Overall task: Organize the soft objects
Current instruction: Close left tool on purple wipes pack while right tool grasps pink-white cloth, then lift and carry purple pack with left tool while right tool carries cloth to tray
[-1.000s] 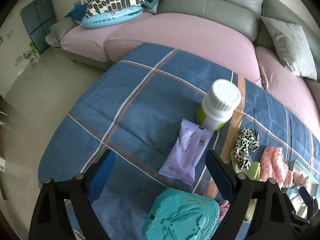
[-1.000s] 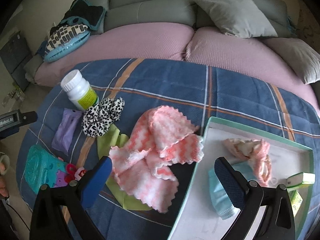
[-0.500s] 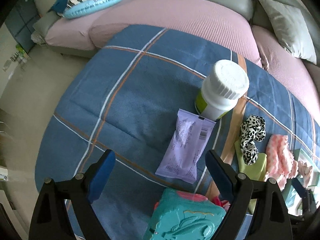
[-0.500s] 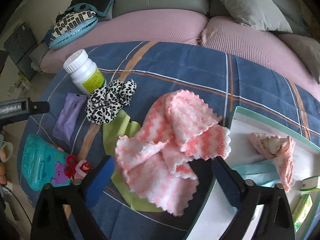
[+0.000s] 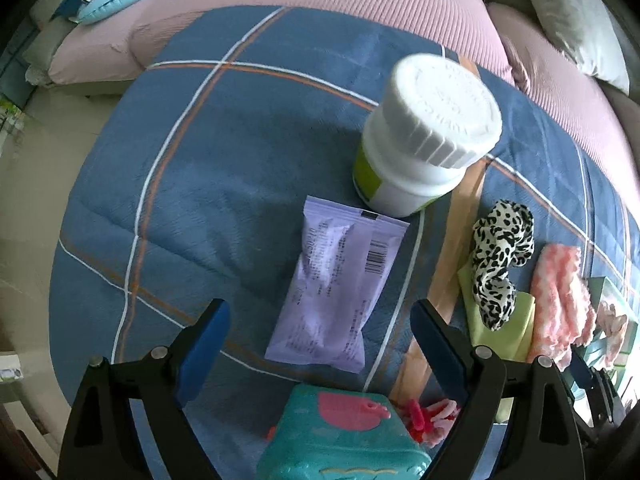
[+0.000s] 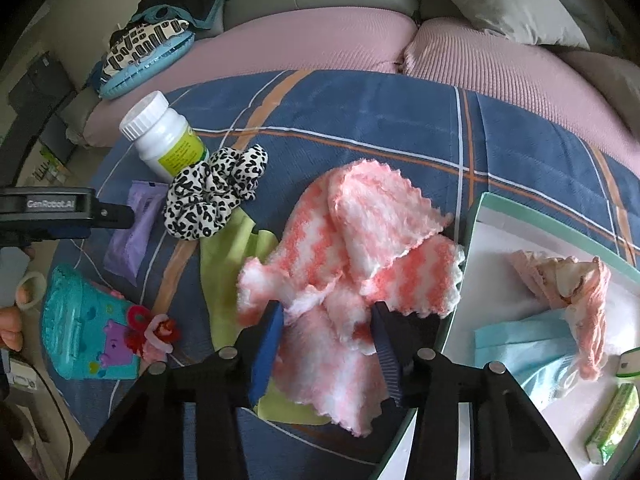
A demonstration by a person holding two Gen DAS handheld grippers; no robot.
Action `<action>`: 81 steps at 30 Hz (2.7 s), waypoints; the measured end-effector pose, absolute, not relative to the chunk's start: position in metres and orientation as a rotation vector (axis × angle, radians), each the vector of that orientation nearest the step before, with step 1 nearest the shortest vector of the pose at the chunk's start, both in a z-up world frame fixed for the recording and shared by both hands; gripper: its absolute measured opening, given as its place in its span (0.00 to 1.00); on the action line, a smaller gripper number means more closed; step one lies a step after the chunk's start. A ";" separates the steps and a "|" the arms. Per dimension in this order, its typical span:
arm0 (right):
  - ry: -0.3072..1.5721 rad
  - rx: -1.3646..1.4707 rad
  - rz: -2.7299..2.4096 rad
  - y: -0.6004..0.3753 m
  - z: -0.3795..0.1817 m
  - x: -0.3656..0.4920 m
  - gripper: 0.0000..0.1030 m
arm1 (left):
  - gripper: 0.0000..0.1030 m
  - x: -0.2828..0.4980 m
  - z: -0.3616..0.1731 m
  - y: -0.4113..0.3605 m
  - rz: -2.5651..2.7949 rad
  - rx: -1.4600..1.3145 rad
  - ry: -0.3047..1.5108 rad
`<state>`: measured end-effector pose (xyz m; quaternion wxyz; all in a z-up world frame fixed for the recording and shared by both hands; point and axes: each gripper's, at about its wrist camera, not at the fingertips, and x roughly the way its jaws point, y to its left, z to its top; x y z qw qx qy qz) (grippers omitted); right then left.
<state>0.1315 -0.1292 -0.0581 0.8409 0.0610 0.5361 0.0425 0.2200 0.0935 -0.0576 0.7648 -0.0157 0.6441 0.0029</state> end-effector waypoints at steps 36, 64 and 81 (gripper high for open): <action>1.061 0.251 0.136 -0.151 -0.037 0.124 0.11 | 0.49 0.221 -0.007 0.060 0.016 -0.098 1.200; 0.793 0.298 0.102 -0.182 0.042 0.088 0.11 | 0.49 0.151 0.032 0.035 -0.100 -0.148 1.019; 0.712 0.327 0.131 -0.189 0.064 0.068 0.11 | 0.49 0.135 0.055 0.051 -0.076 -0.166 0.942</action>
